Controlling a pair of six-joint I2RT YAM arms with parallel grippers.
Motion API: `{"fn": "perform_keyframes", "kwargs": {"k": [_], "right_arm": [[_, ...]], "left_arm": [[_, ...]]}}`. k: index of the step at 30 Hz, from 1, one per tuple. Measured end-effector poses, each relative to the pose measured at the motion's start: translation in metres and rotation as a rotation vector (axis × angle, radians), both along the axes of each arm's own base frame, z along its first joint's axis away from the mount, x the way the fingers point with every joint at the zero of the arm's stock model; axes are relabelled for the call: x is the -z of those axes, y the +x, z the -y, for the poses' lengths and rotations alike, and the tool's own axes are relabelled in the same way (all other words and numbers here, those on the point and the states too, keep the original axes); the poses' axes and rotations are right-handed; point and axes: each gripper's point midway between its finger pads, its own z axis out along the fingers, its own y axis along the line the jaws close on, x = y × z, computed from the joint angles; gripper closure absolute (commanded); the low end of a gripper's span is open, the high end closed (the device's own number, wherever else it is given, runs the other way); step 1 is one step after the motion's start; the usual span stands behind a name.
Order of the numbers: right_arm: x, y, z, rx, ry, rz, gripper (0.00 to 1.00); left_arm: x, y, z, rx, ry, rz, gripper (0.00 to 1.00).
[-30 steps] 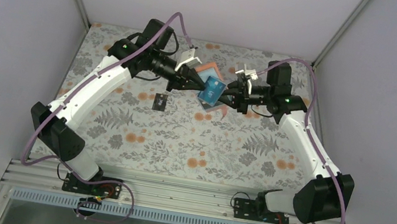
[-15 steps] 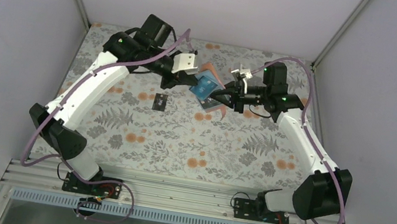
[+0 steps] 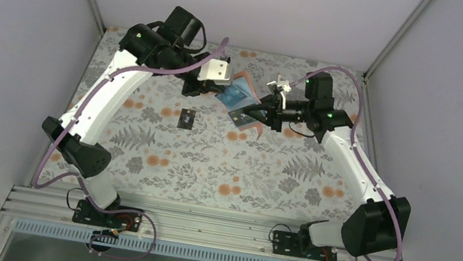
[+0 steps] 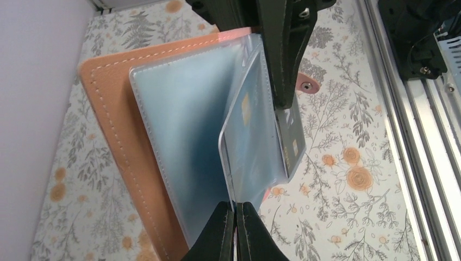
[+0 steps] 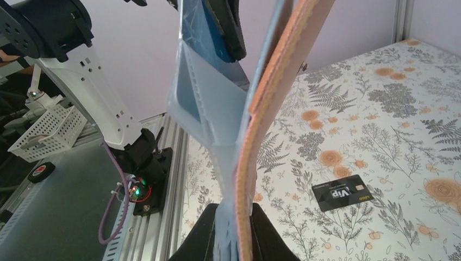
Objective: Take the credit cards out of the card holder
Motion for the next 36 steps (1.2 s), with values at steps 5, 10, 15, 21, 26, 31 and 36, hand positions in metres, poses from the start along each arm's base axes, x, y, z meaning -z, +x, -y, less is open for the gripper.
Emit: {"fn": "perform_keyframes", "kwargs": {"k": [5, 10, 15, 21, 26, 31, 36], "right_arm": [[0.000, -0.001, -0.001, -0.001, -0.002, 0.001, 0.96], [0.001, 0.000, -0.001, 0.002, -0.005, 0.001, 0.96], [0.001, 0.000, -0.001, 0.001, -0.004, 0.001, 0.96], [0.001, -0.002, -0.001, -0.009, -0.001, -0.005, 0.96], [0.001, -0.004, -0.001, -0.014, 0.001, -0.007, 0.96], [0.001, -0.005, -0.001, -0.019, 0.002, -0.014, 0.96], [0.001, -0.005, -0.001, -0.019, 0.001, -0.015, 0.96]], "left_arm": [[0.000, 0.004, -0.007, -0.012, 0.016, 0.016, 0.98], [-0.001, 0.007, -0.010, -0.022, 0.019, 0.022, 0.98], [-0.001, 0.007, -0.010, -0.023, 0.013, 0.012, 0.98], [0.001, 0.004, -0.002, -0.011, -0.040, -0.082, 0.85], [0.011, 0.003, 0.007, 0.000, -0.066, -0.167, 0.74], [0.014, -0.001, 0.009, 0.010, -0.077, -0.204, 0.67], [0.009, -0.008, 0.013, 0.029, -0.095, -0.212, 0.56]]}}
